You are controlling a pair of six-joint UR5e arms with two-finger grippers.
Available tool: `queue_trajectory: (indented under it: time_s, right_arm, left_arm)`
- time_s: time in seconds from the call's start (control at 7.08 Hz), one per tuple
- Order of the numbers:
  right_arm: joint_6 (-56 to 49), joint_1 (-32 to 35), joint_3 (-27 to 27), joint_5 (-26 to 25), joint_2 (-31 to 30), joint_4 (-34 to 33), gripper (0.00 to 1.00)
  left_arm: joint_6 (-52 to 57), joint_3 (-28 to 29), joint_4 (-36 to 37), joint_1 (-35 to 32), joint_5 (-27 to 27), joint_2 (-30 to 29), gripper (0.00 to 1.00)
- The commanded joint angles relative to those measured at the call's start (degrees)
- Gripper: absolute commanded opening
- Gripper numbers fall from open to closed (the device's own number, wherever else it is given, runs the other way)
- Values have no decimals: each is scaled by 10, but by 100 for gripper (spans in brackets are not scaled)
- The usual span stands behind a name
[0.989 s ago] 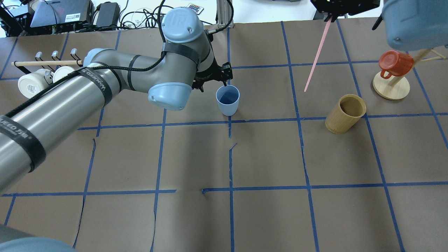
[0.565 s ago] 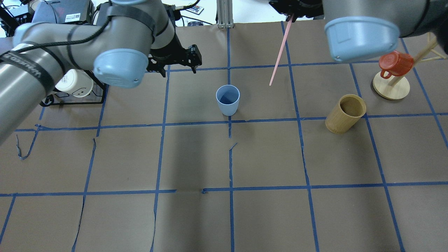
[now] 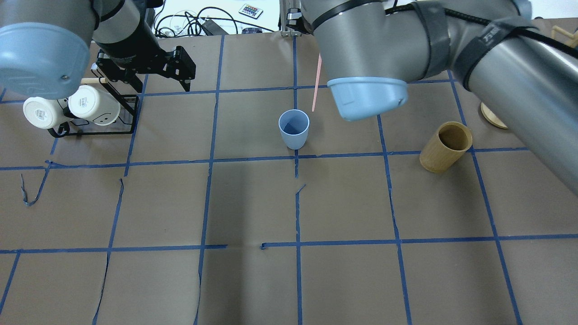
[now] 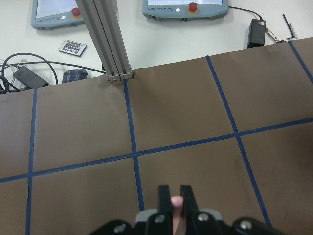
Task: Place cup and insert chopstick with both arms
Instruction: 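Move the pink chopstick over the blue cup with the right gripper and lower it in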
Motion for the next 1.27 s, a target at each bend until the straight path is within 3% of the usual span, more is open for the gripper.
queue_trajectory:
  time_s: [0.0, 0.71, 0.85, 1.13]
  right_arm:
    - [10, 22, 0, -22, 29, -64, 0]
    - [35, 35, 24, -24, 39, -67, 0]
    - [36, 35, 31, -24, 39, -67, 12]
    - [33, 34, 28, -24, 36, -66, 100]
  left_arm:
    - [3, -2, -26, 15, -3, 29, 100]
    - [3, -9, -38, 24, -6, 46, 100]
    - [3, -8, -37, 25, -6, 45, 100]
    - [3, -2, -37, 25, -8, 50, 100]
